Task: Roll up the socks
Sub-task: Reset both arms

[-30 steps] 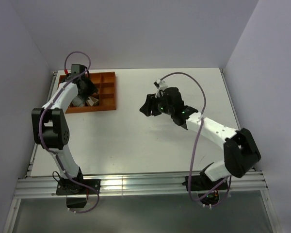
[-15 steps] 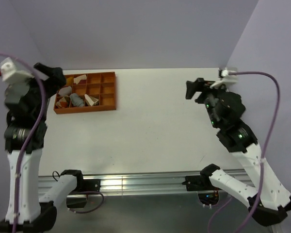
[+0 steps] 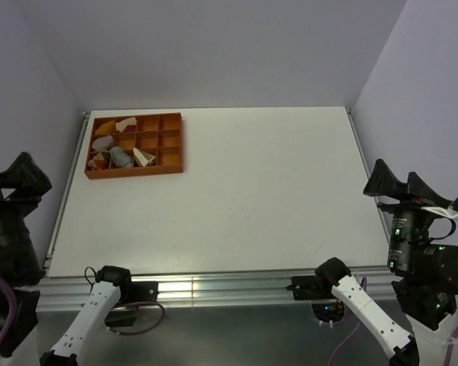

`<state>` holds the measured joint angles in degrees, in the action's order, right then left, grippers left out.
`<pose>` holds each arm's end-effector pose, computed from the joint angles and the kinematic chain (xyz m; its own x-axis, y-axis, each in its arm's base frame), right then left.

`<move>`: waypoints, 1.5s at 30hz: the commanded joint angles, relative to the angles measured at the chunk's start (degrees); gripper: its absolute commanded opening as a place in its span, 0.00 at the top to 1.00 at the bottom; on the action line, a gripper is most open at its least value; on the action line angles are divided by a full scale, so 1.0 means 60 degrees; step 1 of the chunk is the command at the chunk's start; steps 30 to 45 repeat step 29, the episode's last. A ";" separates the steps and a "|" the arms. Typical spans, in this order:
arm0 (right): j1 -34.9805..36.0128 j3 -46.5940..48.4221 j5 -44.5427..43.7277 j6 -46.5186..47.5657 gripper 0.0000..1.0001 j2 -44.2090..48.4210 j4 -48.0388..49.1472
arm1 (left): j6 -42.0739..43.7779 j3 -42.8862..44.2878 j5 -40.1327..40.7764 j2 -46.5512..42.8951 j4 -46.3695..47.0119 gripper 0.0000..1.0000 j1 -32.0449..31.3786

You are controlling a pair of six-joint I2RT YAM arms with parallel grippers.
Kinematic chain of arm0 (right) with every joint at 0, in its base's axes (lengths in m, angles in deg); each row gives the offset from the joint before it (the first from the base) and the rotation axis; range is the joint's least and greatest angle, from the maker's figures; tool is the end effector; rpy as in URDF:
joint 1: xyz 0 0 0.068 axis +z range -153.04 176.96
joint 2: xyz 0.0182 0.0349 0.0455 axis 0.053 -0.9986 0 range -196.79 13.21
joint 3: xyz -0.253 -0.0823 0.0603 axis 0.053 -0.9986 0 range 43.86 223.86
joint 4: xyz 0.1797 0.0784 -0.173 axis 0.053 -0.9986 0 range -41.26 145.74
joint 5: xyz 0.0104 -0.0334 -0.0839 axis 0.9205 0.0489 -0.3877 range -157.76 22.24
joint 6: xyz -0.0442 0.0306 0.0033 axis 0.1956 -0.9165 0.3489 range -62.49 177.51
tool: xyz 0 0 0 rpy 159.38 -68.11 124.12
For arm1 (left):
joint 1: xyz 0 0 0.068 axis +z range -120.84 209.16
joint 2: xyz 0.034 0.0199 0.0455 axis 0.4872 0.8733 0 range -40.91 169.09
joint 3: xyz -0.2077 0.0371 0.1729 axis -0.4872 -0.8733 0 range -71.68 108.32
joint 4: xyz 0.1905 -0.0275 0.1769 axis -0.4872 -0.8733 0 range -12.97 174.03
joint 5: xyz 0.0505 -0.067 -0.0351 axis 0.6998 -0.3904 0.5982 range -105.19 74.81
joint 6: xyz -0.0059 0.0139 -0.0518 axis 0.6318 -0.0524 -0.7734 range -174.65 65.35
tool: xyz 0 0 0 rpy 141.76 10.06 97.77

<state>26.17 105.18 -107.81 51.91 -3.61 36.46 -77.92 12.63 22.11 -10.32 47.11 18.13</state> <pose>0.0038 -0.0241 0.4476 0.3834 0.2998 -0.8736 0.0977 0.9274 0.3611 -0.0083 0.0236 0.5104 0.4253 -0.4031 -0.8103 -0.2714 0.7973 -0.5391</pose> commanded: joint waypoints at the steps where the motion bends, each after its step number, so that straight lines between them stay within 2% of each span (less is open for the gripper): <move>1: -0.0020 -0.0463 -0.0457 0.0422 0.00 0.0282 0.0300 | 0.0362 -0.0282 0.1164 -0.0540 -0.0437 0.01 -0.0256; 13: -0.0020 -0.0434 0.0069 0.0129 0.00 -0.0214 -0.0374 | -0.0209 -0.1820 0.2455 -0.2241 -0.0320 0.01 -0.1121; 25: -0.0020 -0.0786 0.0318 0.0276 0.00 -0.0156 0.0080 | -0.0693 -0.2479 0.2470 -0.2110 -0.0408 0.01 -0.1590; 45: -0.0020 -0.0991 0.0464 0.0188 0.00 -0.0141 0.0284 | -0.0678 -0.2539 0.2426 -0.1949 -0.0335 0.01 -0.1648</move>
